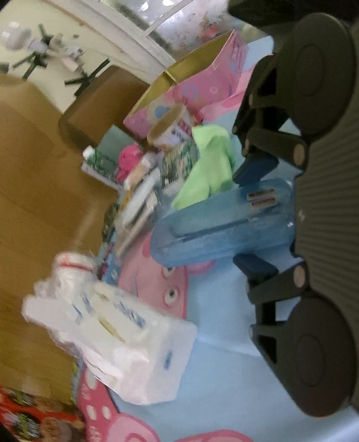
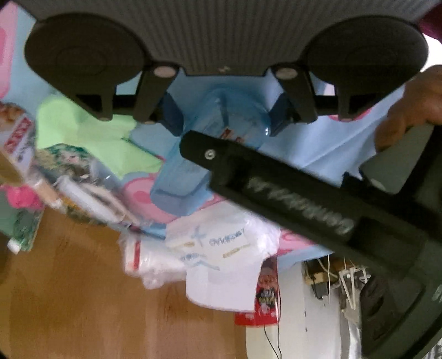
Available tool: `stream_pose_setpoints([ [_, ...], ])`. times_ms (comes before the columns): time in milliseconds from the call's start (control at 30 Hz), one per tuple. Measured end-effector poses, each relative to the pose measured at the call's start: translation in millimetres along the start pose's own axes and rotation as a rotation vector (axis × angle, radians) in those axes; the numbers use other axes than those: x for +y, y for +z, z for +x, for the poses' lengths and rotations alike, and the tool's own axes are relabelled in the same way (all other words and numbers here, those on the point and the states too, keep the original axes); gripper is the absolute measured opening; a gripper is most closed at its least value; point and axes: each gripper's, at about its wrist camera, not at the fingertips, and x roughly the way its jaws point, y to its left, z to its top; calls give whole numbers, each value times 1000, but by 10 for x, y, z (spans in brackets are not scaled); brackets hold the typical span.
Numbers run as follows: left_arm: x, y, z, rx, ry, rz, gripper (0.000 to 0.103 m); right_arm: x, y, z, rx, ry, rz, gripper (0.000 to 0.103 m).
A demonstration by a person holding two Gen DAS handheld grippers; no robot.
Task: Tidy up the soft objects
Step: 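Carry the blue case into the pink tin and open the left gripper, then grasp the light-green cloth with the right gripper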
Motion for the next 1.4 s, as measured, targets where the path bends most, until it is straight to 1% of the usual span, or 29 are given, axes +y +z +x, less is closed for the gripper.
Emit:
stream_pose_setpoints([
  [67,-207,-12,-32,-20,-6,57,57,-12,-73,-176,-56,-38,-11,69],
  [133,-460,18,-21,-46,-29,116,57,-98,-122,-375,-113,-89,-10,69],
  [233,-898,125,113,-58,-88,192,57,-317,-172,-666,-177,-187,1,69],
  [333,-1393,245,384,-56,-167,258,57,-653,-235,-953,-211,-303,17,69],
  [467,-2019,373,840,-41,-272,313,58,-1245,-311,-1305,-225,-431,90,69],
  [500,-2169,406,968,-34,-298,320,58,-1371,-326,-1364,-224,-452,108,69],
  [567,-2397,451,1207,-17,-326,320,58,-1651,-367,-1475,-218,-491,151,69],
  [633,-2611,484,1454,7,-338,312,58,-1900,-415,-1514,-202,-516,185,69],
  [700,-2747,474,1640,26,-336,308,58,-2093,-451,-1473,-178,-533,219,69],
  [800,-2826,445,1825,37,-294,301,61,-2282,-502,-1441,-158,-540,262,69],
  [867,-2810,451,1782,28,-281,296,62,-2319,-497,-1415,-157,-542,281,73],
  [933,-2703,480,1591,1,-303,285,65,-2251,-520,-1507,-187,-542,287,73],
  [1000,-2481,490,1288,-41,-319,271,67,-2163,-517,-1587,-226,-555,294,73],
  [1033,-2323,490,1110,-59,-329,259,67,-2075,-524,-1643,-261,-549,302,73],
  [1100,-1950,451,745,-98,-333,242,67,-1860,-551,-1722,-315,-484,315,71],
  [1133,-1735,420,549,-124,-306,239,67,-1699,-557,-1707,-329,-430,307,65],
  [1167,-1546,378,407,-145,-262,241,67,-1580,-560,-1669,-328,-390,295,60],
  [1233,-1129,292,177,-165,-142,216,67,-1310,-535,-1454,-291,-288,276,55],
  [1300,-717,182,63,-130,-51,134,67,-1176,-479,-1208,-250,-203,272,55],
  [1400,-236,68,-9,-86,-7,1,67,-1067,-336,-807,-177,-154,276,56],
])
